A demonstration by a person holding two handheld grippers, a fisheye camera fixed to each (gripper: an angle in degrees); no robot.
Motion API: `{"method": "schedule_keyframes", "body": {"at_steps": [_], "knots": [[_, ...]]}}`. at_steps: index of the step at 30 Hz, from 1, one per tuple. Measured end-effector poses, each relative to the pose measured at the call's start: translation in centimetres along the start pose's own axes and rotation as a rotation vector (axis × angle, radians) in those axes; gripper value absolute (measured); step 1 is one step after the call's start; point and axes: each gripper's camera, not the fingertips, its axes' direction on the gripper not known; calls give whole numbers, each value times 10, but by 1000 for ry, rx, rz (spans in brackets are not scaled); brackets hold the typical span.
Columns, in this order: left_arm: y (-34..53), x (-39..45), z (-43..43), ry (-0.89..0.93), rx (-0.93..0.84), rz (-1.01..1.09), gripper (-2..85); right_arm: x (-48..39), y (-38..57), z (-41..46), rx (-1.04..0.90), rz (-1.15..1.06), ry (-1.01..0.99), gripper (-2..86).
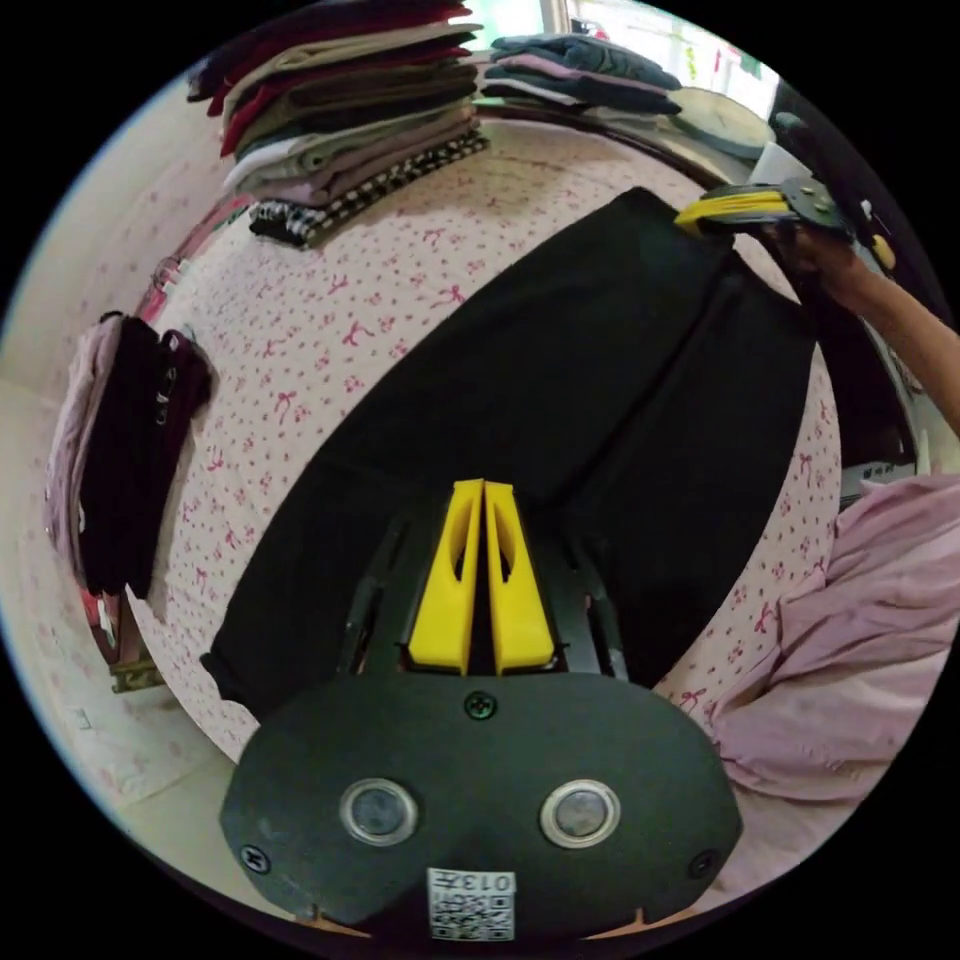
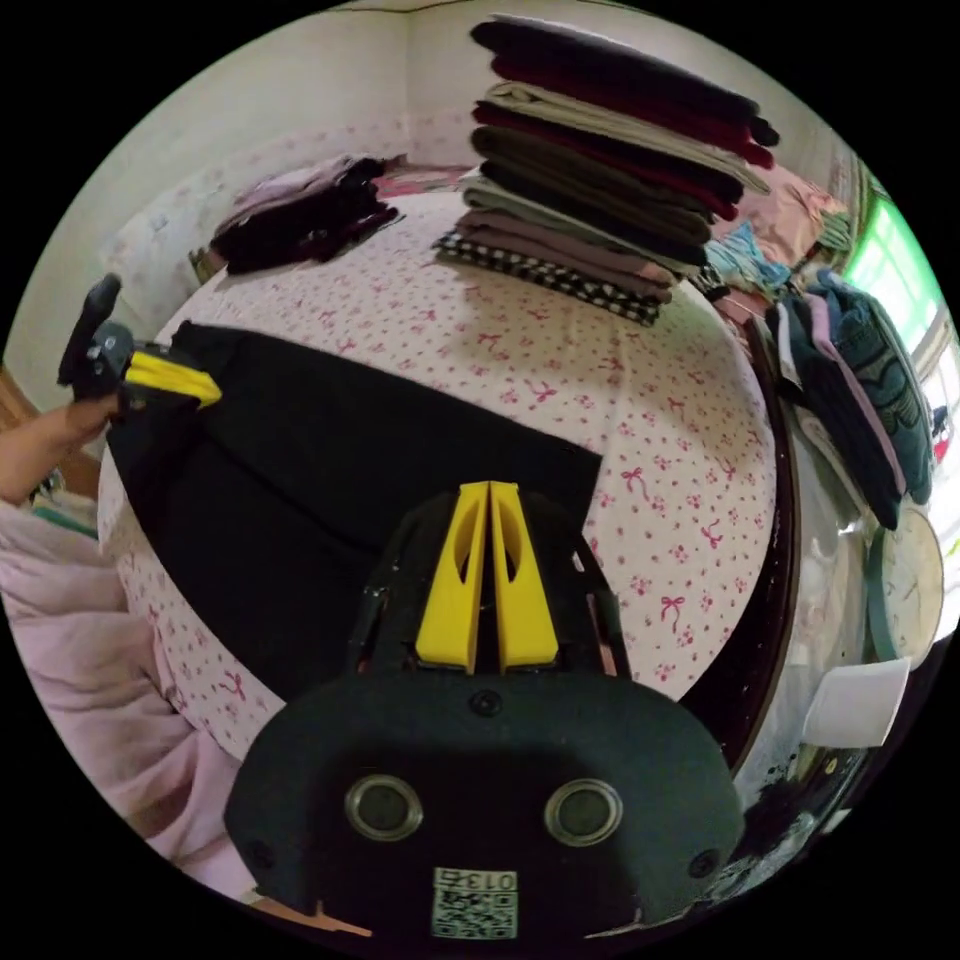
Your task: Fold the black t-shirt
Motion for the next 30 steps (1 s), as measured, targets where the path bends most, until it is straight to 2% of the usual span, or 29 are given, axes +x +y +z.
{"method": "schedule_keyframes", "body": {"at_steps": [5,7,8,11,15,18,23,26,30], "knots": [[19,-24,-8,45,5,-147,-3,-14,-12,34,-81,0,49,1],[40,-31,-27,-5,80,-214,-2,-17,-28,19,28,-16,-25,1],[60,-38,-39,-29,109,-278,-2,-23,-36,12,83,-33,-24,1],[128,-66,-57,-37,135,-512,1,-42,-60,16,90,-103,-44,1],[258,-108,-67,0,151,-890,28,-95,-114,37,61,-248,-245,5],[338,-128,-73,2,163,-1063,72,-150,-162,49,89,-352,-330,14],[406,-152,-60,64,149,-1141,108,-262,-257,78,59,-505,-478,43],[418,-163,-49,125,174,-1115,121,-357,-326,105,30,-629,-506,68],[416,-171,-41,146,172,-1028,122,-440,-382,139,-32,-709,-507,78]]}}
